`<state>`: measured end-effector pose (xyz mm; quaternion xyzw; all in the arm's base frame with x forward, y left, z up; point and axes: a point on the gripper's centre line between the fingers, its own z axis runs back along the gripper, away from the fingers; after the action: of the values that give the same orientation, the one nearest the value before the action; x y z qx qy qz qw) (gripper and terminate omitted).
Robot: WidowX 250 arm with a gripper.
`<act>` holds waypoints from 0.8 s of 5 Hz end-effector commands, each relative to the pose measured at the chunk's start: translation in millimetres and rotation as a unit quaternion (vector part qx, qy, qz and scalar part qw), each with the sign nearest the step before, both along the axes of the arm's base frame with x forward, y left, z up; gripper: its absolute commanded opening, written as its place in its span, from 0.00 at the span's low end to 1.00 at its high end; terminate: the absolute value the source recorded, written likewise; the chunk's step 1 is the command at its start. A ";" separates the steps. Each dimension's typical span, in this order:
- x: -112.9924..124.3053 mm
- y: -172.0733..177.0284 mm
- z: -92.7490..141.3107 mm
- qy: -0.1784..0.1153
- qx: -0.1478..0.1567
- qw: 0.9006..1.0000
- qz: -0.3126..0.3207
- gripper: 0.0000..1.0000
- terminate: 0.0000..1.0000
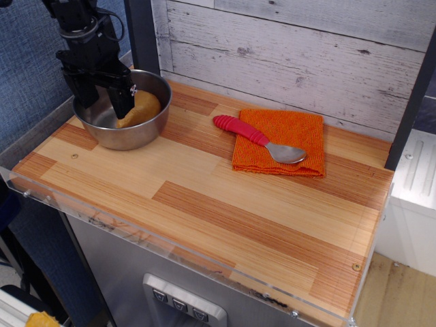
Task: Put the chicken leg inside the pan
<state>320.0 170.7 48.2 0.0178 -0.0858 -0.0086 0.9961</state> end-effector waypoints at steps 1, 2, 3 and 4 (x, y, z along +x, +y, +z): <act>-5.1 3.5 26.9 -0.027 0.007 1.000 -0.005 1.00 0.00; 2.4 -2.2 44.8 -0.044 0.011 0.999 -0.012 1.00 0.00; 11.3 -13.8 67.6 -0.067 0.005 0.997 -0.022 1.00 0.00; 14.3 -26.7 89.6 -0.085 -0.003 0.996 -0.032 1.00 0.00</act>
<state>343.1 135.9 111.8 -0.0069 -0.1374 -0.0365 0.9898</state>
